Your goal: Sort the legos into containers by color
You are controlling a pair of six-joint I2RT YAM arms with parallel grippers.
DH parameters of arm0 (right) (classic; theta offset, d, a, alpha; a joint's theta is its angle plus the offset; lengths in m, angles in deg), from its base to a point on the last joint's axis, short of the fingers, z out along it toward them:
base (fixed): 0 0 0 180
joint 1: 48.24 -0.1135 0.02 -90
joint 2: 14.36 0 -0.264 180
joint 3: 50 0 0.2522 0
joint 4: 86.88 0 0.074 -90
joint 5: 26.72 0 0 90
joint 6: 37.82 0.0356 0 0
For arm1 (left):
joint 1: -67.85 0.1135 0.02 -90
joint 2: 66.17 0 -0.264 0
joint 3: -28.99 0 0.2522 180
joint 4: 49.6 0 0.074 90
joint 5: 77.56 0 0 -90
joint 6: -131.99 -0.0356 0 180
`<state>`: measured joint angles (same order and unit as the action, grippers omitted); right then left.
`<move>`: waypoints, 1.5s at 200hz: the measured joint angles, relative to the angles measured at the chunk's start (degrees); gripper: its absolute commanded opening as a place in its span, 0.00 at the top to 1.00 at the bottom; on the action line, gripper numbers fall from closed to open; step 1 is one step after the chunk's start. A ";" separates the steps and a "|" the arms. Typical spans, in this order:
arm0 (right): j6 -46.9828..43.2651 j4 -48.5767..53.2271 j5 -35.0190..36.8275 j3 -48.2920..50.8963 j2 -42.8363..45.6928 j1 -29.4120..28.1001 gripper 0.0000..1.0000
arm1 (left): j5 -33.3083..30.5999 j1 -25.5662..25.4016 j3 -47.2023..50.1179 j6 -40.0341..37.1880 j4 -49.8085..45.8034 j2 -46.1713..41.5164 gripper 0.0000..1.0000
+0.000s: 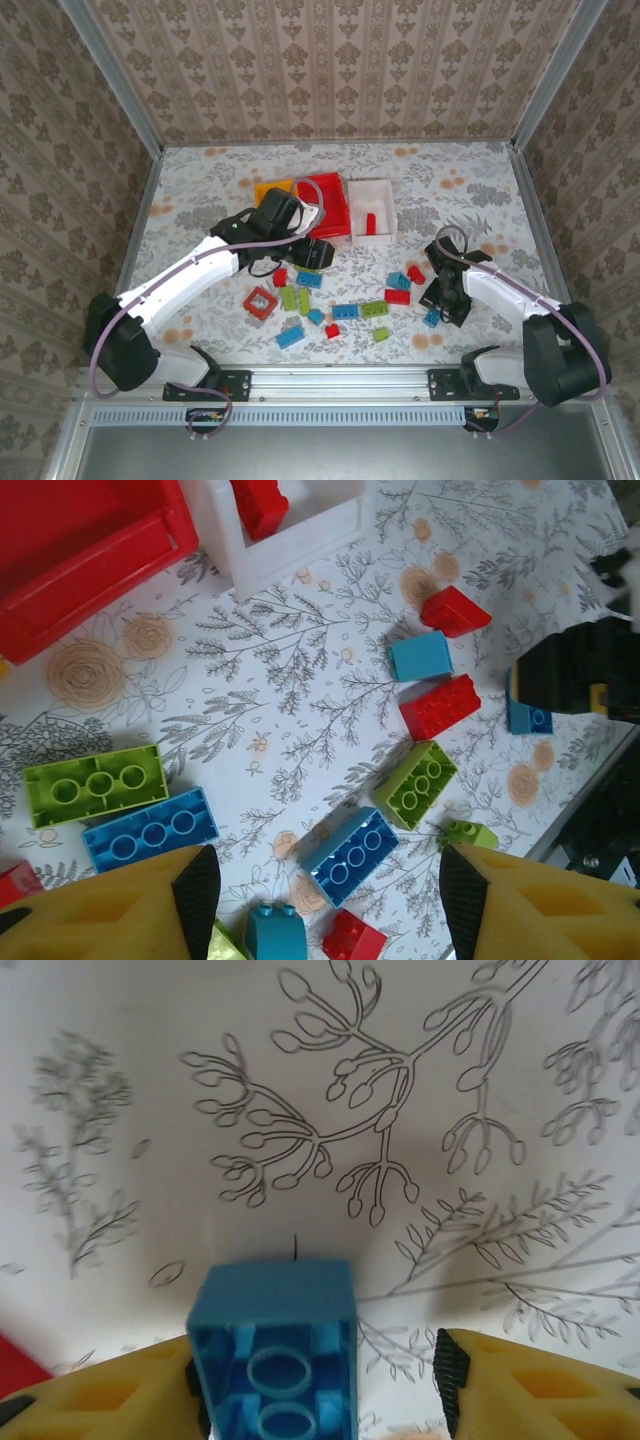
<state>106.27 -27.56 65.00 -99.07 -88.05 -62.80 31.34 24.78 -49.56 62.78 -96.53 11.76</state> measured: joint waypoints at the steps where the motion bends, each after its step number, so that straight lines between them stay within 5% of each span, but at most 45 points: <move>1: -0.04 -0.22 -0.15 0.15 -0.13 0.09 0.43 | 0.09 -0.04 0.09 0.00 0.07 -0.07 0.36; 65: 0.13 -3.02 -0.94 1.20 1.42 0.94 0.81 | 0.35 -0.74 0.68 1.81 2.60 -1.20 0.37; 81: -1.79 -3.10 0.55 -0.31 3.69 -1.16 0.80 | -1.66 -0.68 0.66 2.80 2.25 -1.97 0.37; 107: -8.50 -5.25 5.22 -11.26 3.67 -12.90 0.79 | -6.27 0.37 0.66 5.20 1.75 -4.76 0.37; 137: -15.13 -14.14 5.27 -24.90 -7.63 -20.22 0.79 | -13.62 2.21 0.66 8.68 0.26 -10.12 0.37; 217: -22.14 -15.13 3.82 -63.25 -45.31 -21.44 0.78 | -21.18 7.19 4.57 14.40 -4.85 -17.20 0.37; 300: -22.12 -6.14 3.78 -78.97 -57.66 -21.31 0.54 | -21.27 9.11 9.09 15.52 -8.72 -19.93 0.42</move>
<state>84.15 -33.70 68.78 -178.04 -145.71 -84.12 10.07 33.89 -40.47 78.30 -105.25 -8.17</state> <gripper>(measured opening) 0.440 0.581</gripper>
